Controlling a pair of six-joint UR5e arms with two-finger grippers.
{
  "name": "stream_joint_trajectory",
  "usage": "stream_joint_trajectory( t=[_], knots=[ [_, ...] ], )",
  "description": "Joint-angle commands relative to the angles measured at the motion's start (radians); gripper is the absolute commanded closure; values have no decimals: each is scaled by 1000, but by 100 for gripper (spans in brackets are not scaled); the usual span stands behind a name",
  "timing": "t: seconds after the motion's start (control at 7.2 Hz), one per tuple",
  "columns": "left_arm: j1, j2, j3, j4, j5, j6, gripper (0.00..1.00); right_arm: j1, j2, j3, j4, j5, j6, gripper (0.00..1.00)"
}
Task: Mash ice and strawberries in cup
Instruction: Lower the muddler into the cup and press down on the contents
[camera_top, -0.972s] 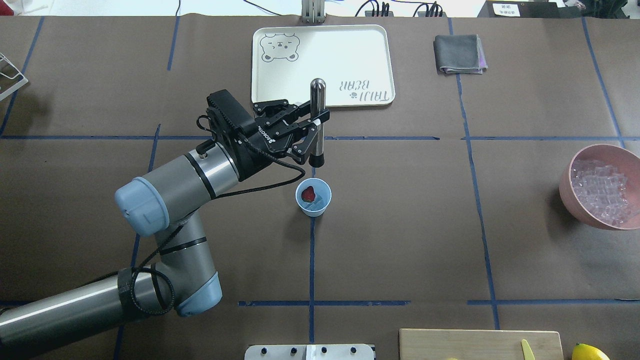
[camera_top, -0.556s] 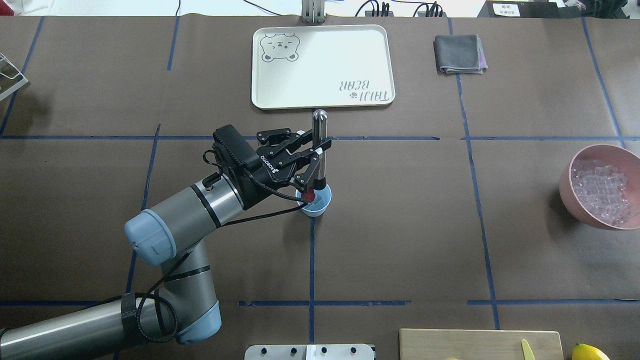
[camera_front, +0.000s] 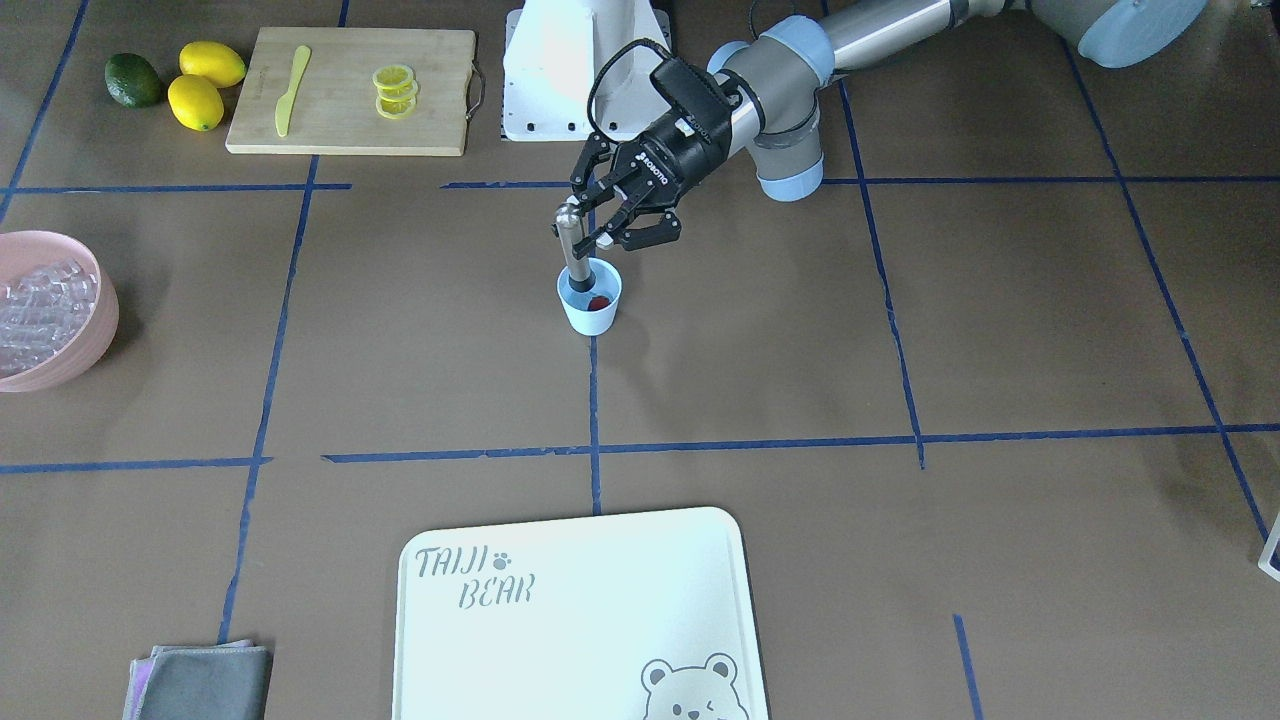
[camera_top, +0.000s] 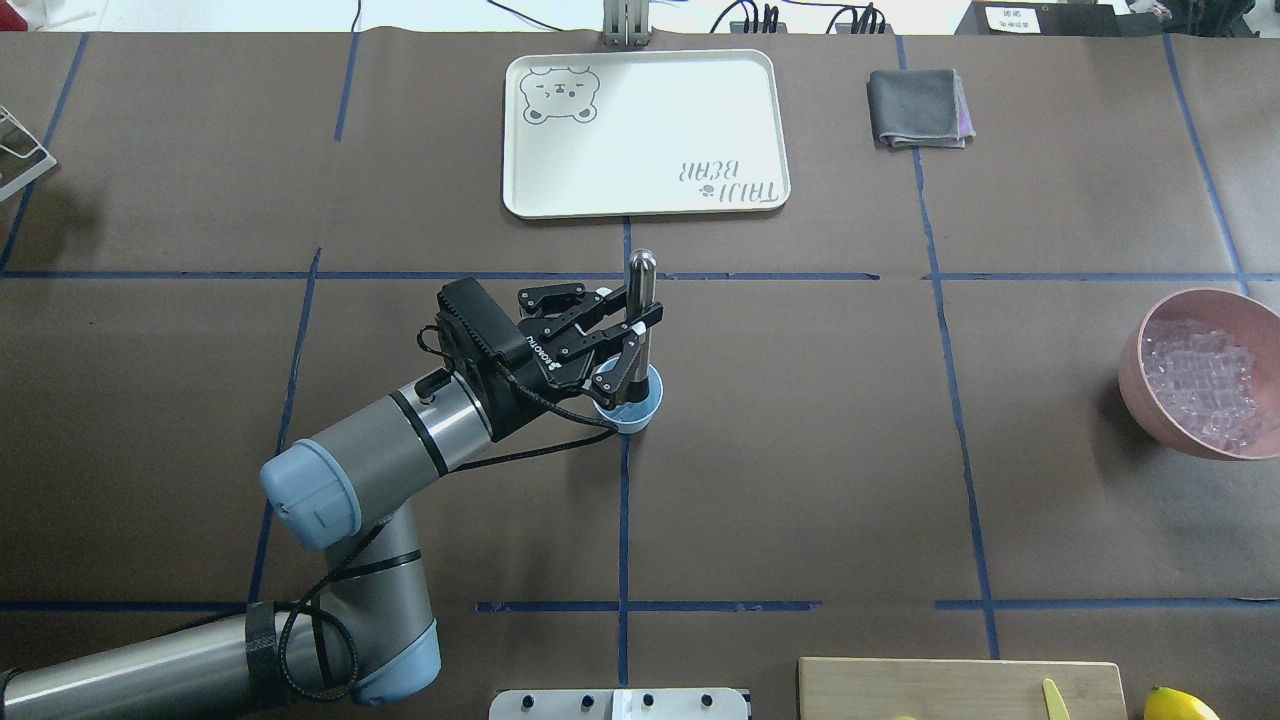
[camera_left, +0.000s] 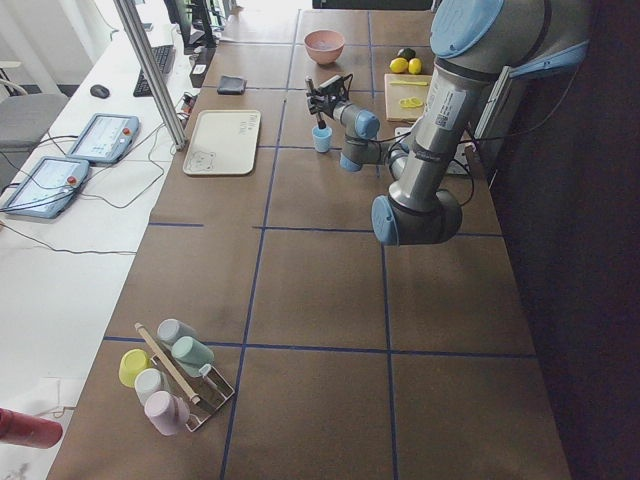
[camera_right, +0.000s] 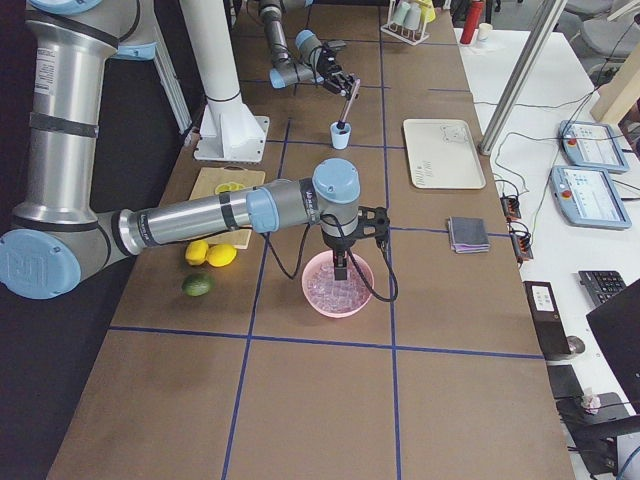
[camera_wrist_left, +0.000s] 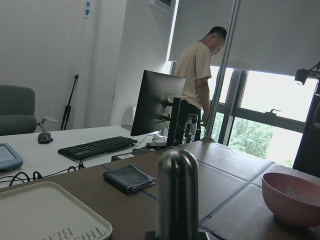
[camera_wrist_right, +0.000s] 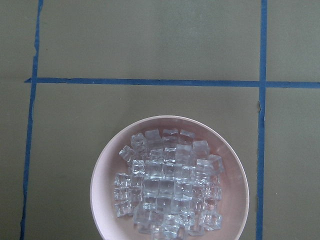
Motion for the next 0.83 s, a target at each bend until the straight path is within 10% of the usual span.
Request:
stream_joint_trajectory(
  t=[0.0, 0.69],
  knots=[
    [6, 6, 16, 0, 1, 6, 100, 0, 1, 0, 0, 4, 0, 0],
    [46, 7, 43, -57, 1, 81, 100, 0, 0, -1, 0, 6, 0, 0]
  ],
)
